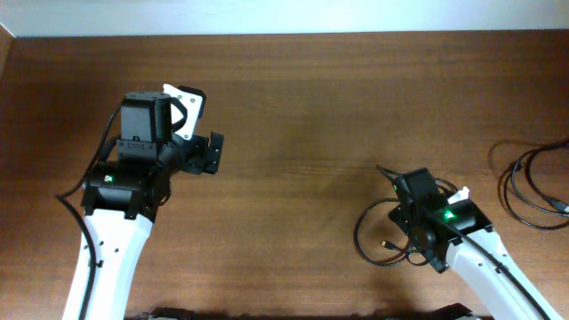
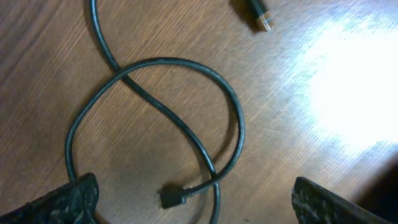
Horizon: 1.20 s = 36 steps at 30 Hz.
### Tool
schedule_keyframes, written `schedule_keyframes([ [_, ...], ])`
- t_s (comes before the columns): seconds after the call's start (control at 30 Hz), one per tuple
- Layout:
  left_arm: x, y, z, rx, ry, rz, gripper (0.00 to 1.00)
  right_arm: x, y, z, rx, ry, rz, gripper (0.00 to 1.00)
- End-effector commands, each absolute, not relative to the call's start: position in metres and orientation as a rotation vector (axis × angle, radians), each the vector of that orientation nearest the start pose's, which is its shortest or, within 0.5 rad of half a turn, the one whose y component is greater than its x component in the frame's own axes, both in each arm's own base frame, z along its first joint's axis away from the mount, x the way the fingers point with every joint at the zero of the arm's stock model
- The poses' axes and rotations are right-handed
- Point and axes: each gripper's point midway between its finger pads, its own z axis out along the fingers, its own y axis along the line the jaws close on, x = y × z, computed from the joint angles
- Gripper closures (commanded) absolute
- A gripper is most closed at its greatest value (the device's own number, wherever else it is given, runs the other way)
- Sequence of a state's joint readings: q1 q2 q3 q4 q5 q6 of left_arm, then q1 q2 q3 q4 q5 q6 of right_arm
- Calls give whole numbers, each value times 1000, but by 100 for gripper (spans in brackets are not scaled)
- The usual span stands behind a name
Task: Untangle cables
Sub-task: 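Grasp the small black cable at center-right with the right gripper, then drag the grasped cable to the right edge pile with the right gripper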
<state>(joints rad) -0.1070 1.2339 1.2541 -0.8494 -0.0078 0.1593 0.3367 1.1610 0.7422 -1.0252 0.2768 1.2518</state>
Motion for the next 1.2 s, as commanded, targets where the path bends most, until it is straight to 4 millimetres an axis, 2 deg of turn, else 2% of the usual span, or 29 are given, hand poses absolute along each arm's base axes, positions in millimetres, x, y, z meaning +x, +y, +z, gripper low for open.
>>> schedule_keyframes([
  [0.0, 340, -37, 252, 301, 2362, 8, 1, 195, 25, 54, 1252, 2539, -133, 2],
  [0.13, 340, -37, 252, 301, 2362, 8, 1, 192, 40, 21, 1190, 2565, -50, 2],
  [0.2, 340, -37, 253, 301, 2362, 8, 1, 189, 39, 16, 1215, 2560, -48, 2],
  [0.4, 339, -37, 252, 302, 2362, 8, 1, 190, 30, 12, 1204, 2538, -129, 2],
  [0.47, 339, -37, 252, 302, 2362, 8, 1, 184, 28, -2, 1209, 2588, -213, 3],
  [0.6, 340, -37, 252, 302, 2362, 8, 1, 182, 34, -28, 1225, 2659, -253, 4],
  [0.63, 339, -37, 252, 301, 2362, 8, 1, 183, 36, -34, 1228, 2670, -254, 9],
  [0.67, 340, -37, 252, 302, 2362, 8, 1, 183, 37, -39, 1230, 2678, -262, 38],
  [0.7, 340, -37, 252, 302, 2362, 8, 1, 183, 37, -42, 1230, 2680, -267, 60],
  [0.77, 340, -37, 253, 302, 2362, 8, 1, 185, 37, -44, 1230, 2678, -266, 88],
  [0.8, 340, -37, 253, 302, 2362, 8, 1, 186, 37, -43, 1229, 2672, -262, 96],
  [0.93, 340, -37, 252, 302, 2362, 8, 1, 190, 38, -42, 1221, 2666, -253, 96],
  [1.0, 339, -37, 252, 302, 2365, 8, 1, 212, 48, -26, 1093, 2680, -185, 96],
  [1.07, 339, -37, 251, 306, 2367, 9, 1, 264, 64, 35, 774, 2647, -116, 96],
  [1.1, 338, -37, 251, 306, 2368, 9, 1, 282, 67, 61, 677, 2617, -109, 96],
  [1.17, 338, -37, 251, 306, 2368, 9, 1, 322, 71, 141, 496, 2525, -117, 96],
])
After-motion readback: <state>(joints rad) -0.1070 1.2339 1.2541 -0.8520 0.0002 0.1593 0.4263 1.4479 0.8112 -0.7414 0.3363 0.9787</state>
